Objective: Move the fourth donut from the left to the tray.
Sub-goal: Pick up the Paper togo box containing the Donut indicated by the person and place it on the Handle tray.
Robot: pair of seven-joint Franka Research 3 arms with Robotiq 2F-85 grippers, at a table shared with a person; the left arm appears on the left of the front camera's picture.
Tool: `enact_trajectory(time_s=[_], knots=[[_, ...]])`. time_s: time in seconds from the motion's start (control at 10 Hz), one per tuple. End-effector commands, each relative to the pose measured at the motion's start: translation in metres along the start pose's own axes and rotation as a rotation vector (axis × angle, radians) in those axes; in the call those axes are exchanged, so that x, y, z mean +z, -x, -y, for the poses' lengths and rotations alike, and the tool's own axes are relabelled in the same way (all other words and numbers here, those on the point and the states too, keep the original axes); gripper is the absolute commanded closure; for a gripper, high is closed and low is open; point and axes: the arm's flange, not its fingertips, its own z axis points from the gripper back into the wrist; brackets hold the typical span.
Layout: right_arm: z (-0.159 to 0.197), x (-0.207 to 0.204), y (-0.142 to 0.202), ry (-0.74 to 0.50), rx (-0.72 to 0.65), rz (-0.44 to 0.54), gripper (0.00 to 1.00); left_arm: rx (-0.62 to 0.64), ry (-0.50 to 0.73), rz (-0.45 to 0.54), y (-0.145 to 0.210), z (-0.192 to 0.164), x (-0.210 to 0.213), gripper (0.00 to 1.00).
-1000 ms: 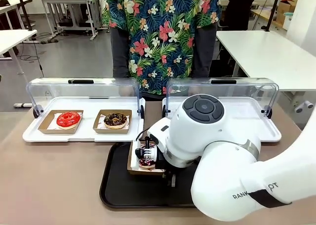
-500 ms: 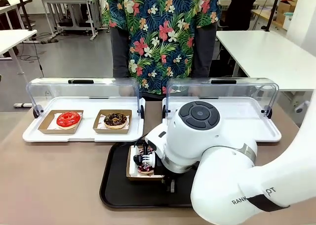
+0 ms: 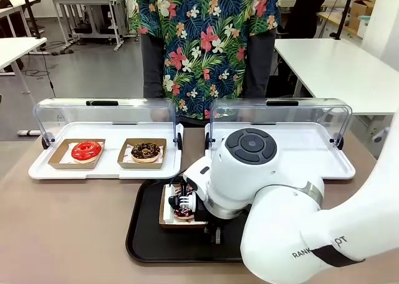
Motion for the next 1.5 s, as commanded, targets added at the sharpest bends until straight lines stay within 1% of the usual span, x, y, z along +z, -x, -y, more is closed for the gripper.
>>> enact_trajectory(time_s=[0.0,0.1,0.2,0.3,0.4,0.7,0.9,1.0,1.1,1.2,1.4], knots=[[-0.047,0.017,0.060,0.021,-0.038,0.021,0.00,0.010,0.004,0.011,-0.003,0.001,0.001,0.00],[-0.047,0.022,0.059,0.012,-0.051,0.015,0.38,0.010,0.004,0.011,-0.003,0.001,0.001,0.00],[-0.046,0.029,0.060,-0.025,-0.058,0.017,0.00,0.010,0.004,0.011,-0.003,0.001,0.001,0.00],[-0.046,0.039,0.060,-0.032,-0.089,0.015,0.00,0.010,0.004,0.011,-0.003,0.001,0.001,0.00],[-0.043,0.049,0.058,-0.028,-0.081,0.005,0.00,0.010,0.004,0.011,-0.003,0.001,0.001,0.00],[-0.040,0.076,0.058,-0.040,-0.086,0.015,0.00,0.010,0.004,0.011,-0.003,0.001,0.001,0.00],[-0.039,0.088,0.056,-0.032,-0.075,0.015,0.00,0.010,0.004,0.011,-0.003,0.001,0.001,0.00],[-0.039,0.091,0.055,-0.031,-0.064,0.022,0.00,0.010,0.004,0.011,-0.003,0.001,0.001,0.00],[-0.037,0.093,0.055,-0.045,-0.063,0.055,0.00,0.010,0.004,0.011,-0.003,0.001,0.001,0.00],[-0.001,0.081,-0.007,-0.005,-0.088,0.001,0.00,0.010,0.004,0.011,-0.003,0.001,0.001,0.00],[-0.001,0.081,-0.007,-0.005,-0.088,0.001,0.00,0.010,0.004,0.011,-0.003,0.001,0.001,0.00]])
